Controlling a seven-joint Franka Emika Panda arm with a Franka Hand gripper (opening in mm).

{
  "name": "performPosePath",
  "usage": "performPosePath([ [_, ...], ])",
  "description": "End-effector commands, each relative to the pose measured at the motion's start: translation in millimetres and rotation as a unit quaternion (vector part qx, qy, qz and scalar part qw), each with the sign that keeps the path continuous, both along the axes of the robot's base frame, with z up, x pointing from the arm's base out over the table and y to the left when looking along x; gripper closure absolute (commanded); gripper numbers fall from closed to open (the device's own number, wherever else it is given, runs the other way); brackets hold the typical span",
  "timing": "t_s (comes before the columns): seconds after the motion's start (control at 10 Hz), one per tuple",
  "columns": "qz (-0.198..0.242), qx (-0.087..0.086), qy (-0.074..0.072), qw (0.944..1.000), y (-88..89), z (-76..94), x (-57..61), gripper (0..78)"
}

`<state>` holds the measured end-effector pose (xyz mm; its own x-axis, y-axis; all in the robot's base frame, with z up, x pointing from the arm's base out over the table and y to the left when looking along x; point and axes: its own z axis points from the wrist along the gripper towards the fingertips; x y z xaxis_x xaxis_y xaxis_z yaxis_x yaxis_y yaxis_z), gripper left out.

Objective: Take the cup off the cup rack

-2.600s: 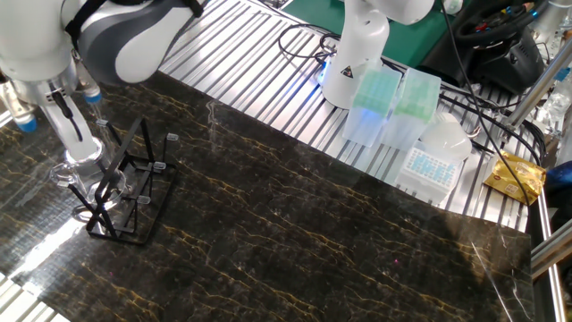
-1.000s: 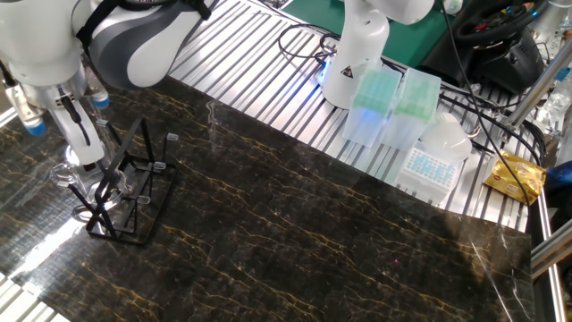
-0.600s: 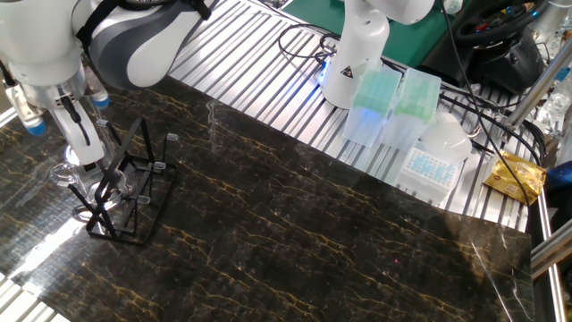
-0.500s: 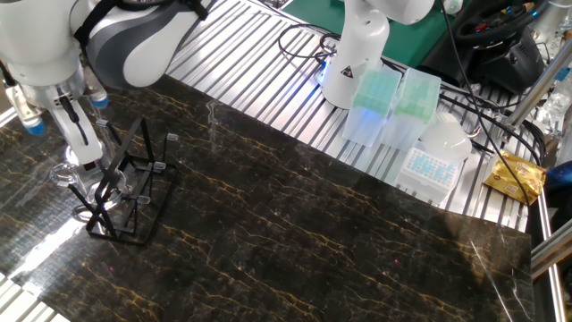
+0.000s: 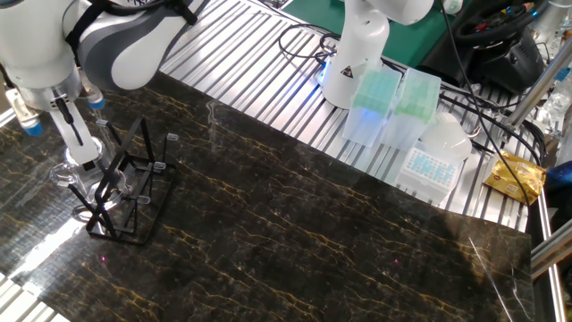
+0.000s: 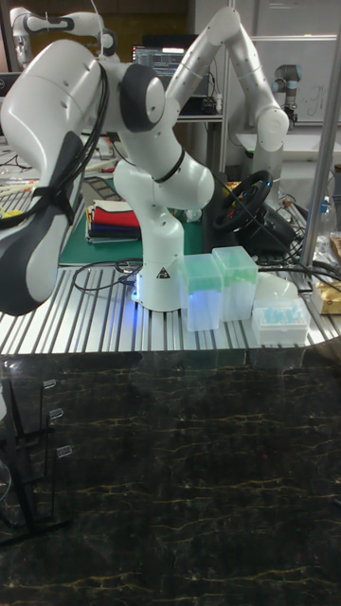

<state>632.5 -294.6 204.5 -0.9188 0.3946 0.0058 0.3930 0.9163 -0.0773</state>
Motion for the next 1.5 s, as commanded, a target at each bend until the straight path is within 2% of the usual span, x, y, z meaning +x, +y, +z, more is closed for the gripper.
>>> performPosePath([
  [0.1,-0.005,0.0,-0.003,1.0,6.8,5.1,1.9,0.1],
  [0.7,-0.01,-0.006,-0.004,0.9999,7.8,-8.0,4.5,0.1],
  [1.1,-0.006,-0.007,-0.003,1.0,4.9,-10.6,4.4,0.1],
  [1.5,-0.002,-0.026,0.0,0.9997,3.6,-4.5,3.2,0.1],
])
